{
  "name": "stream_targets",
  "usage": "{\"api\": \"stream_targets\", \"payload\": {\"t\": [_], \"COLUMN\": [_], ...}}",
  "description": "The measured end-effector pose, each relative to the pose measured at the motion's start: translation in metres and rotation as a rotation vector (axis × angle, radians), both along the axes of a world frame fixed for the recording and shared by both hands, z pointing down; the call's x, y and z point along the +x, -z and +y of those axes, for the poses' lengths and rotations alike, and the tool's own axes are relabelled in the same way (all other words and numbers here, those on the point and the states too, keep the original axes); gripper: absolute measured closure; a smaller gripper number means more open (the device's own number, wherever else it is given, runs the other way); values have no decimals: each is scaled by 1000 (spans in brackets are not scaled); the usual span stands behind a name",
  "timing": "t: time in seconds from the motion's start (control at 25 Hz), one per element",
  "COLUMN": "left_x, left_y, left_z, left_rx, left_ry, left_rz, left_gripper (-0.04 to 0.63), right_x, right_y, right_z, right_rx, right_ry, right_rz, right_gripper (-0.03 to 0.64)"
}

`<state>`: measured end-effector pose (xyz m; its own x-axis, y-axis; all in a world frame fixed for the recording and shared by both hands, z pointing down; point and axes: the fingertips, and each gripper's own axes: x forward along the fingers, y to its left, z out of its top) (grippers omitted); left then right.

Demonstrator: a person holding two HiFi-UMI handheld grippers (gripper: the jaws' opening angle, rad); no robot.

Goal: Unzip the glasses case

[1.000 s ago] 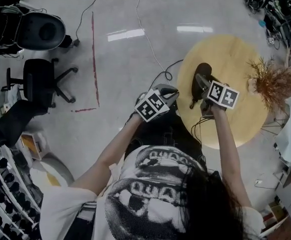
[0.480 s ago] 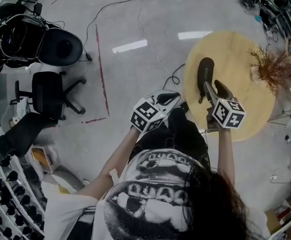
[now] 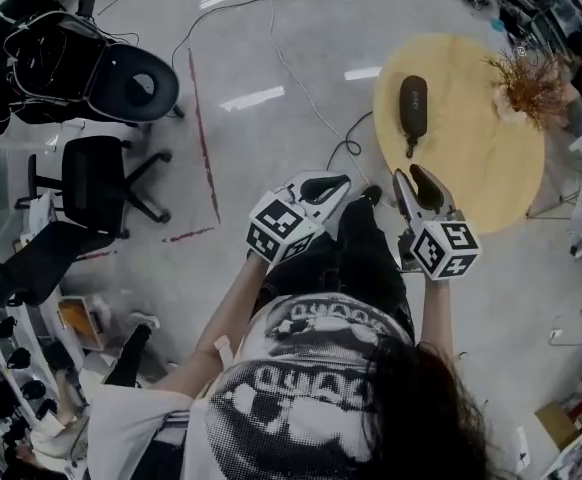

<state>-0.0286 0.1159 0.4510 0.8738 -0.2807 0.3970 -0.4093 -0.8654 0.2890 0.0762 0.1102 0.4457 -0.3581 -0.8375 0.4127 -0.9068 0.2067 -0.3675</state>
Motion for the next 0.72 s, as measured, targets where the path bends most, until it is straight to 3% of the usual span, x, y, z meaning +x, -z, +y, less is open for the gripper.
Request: {"api": "stream_targets", "payload": {"t": [0.36, 0.72], "left_x": [-37, -26], "left_y": [17, 21], "left_z": [44, 63], "left_rx": [9, 45], "left_ry": [22, -37], "left_rz": [27, 17], "left_gripper": [580, 580], "right_x": [-49, -38], "right_y": [23, 22], "right_z": [50, 79], "right_rx": [38, 35], "right_ry": [81, 85], "right_rz": [56, 169], "right_gripper": [502, 587]}}
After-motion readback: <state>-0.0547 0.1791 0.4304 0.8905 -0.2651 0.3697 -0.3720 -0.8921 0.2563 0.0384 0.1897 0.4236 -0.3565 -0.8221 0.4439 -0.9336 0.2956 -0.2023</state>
